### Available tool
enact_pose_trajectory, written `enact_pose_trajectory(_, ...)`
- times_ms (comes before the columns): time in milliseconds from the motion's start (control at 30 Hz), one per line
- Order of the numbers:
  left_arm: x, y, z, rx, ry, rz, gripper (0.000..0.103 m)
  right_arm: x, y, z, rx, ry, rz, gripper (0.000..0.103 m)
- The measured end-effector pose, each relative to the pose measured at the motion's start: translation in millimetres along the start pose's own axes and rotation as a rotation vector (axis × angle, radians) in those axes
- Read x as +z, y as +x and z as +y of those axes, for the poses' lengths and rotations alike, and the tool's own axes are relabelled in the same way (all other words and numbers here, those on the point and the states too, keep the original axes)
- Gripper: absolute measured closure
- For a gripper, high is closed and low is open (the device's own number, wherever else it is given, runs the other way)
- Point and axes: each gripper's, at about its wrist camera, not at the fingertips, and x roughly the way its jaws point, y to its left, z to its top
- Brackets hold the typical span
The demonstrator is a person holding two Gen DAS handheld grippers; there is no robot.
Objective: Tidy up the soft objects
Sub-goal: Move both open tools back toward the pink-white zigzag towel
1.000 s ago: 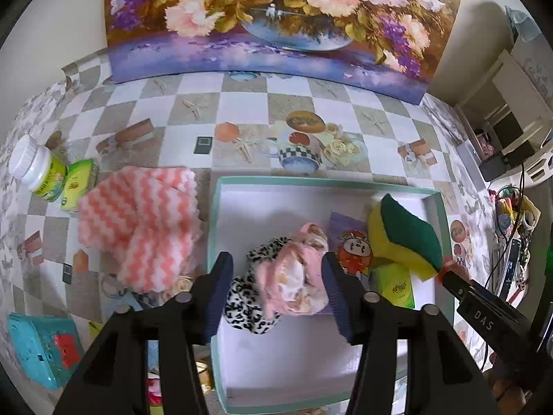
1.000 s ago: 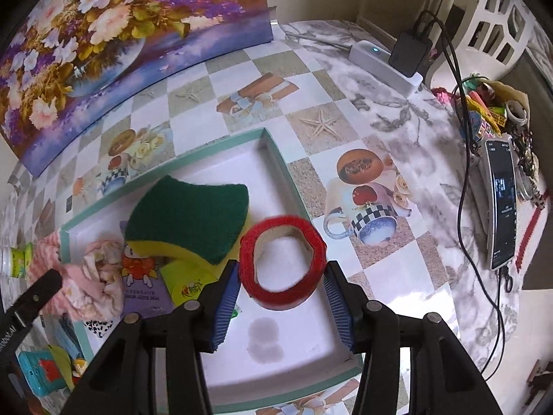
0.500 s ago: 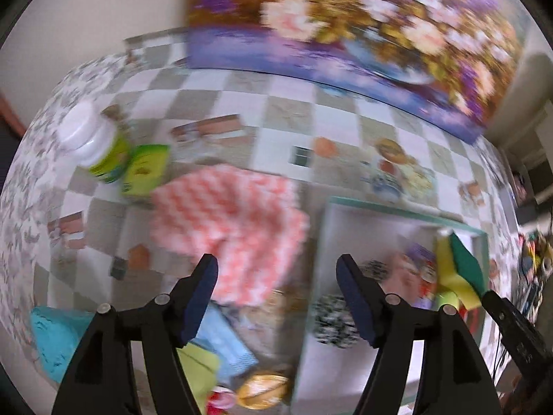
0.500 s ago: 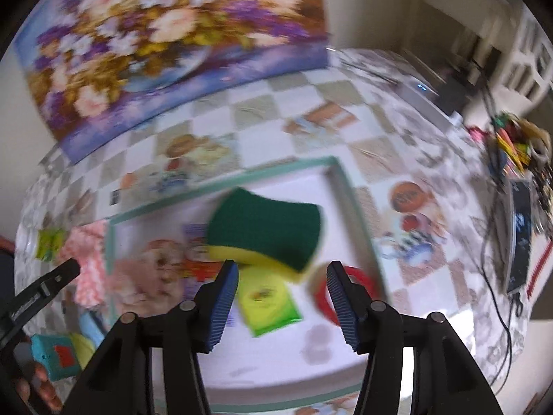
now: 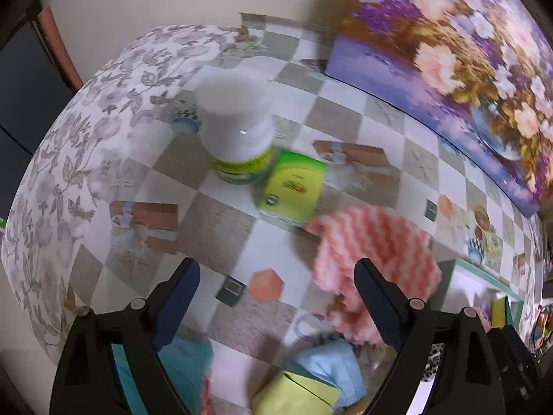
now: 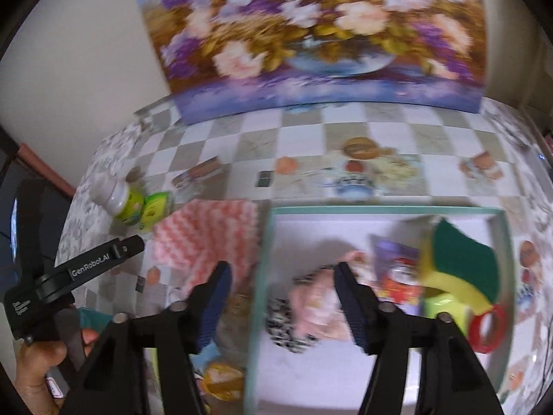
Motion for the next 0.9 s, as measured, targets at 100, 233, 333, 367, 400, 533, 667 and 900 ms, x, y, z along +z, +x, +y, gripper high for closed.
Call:
enact_pose_trajectory(100,7,3,9,-0.003,-0.024,-0.002,0.011,3,14,18,-0.013,-0.043,0.014,0.030)
enact_pose_trajectory(233,16,7,14,0.001,-0.037,-0.010,0.008,9,30,32,-0.005,-0.071,0.024,0.030)
enact_pose_trajectory(333,21,9,17,0.002,-0.049,-0.011,0.008,14,38,38,-0.003,-0.086,0.030,0.029)
enact_pose_trajectory(367,23,12,16,-0.004,-0.055,-0.008,0.008,15,42,40,-0.005,-0.088,0.032,0.029)
enact_pose_trajectory(400,24,15,16,-0.009,-0.057,-0.003,0.008,17,47,43,-0.003,-0.091,0.038,0.029)
enact_pose_trajectory(533,31,24,9,0.005,-0.039,0.002,0.008,21,65,49,0.014,-0.097,0.062,0.029)
enact_pose_trajectory(667,38,32,10,0.002,-0.060,0.007,0.008,24,80,54,0.025,-0.107,0.074,0.030)
enact_pose_trajectory(900,46,41,4,0.003,-0.052,-0.001,0.008,25,100,58,0.041,-0.127,0.100,0.056)
